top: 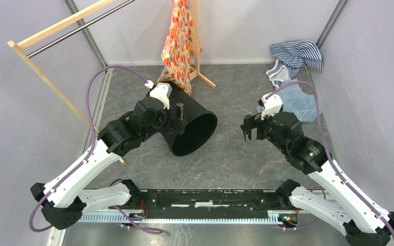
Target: Put the trash bags into the trash bin
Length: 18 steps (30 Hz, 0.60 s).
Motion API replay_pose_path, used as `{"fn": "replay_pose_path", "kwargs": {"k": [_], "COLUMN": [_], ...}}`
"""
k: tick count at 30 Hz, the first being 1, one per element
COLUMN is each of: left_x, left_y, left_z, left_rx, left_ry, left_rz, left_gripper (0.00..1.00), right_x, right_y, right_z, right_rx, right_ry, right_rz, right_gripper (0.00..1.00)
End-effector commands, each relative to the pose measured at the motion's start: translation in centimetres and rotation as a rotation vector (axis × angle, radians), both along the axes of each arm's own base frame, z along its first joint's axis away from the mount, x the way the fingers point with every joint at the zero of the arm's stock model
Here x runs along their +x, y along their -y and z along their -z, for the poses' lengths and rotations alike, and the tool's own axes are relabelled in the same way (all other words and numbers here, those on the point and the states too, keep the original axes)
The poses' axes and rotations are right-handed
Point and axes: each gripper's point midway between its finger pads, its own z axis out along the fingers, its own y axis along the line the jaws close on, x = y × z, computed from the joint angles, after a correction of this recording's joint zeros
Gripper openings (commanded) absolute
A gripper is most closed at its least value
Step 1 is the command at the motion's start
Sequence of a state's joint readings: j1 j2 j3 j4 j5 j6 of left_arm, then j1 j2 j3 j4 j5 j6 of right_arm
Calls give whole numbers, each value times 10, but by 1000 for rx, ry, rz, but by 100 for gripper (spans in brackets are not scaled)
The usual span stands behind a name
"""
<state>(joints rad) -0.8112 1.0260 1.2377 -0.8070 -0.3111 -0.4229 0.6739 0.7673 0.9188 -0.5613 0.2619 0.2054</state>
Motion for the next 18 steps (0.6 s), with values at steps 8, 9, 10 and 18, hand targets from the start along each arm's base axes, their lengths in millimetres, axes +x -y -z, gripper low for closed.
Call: {"fn": "replay_pose_path", "kwargs": {"k": [8, 9, 10, 18], "left_x": [5, 5, 4, 2], "left_y": [-3, -3, -2, 7], "left_z": [-36, -37, -39, -46], "left_rx": [-50, -52, -54, -78], "left_ry": [93, 96, 98, 101], "left_rz": [-30, -26, -20, 23], "left_gripper": [100, 100, 100, 100], "right_x": [0, 1, 1, 15], "right_y": [-1, -1, 0, 8], "right_z": [20, 22, 24, 47], "right_rx": [26, 25, 24, -45], "right_ry": [6, 6, 4, -74], "right_rz": [-1, 2, 5, 113], "right_gripper": [98, 98, 98, 98]}}
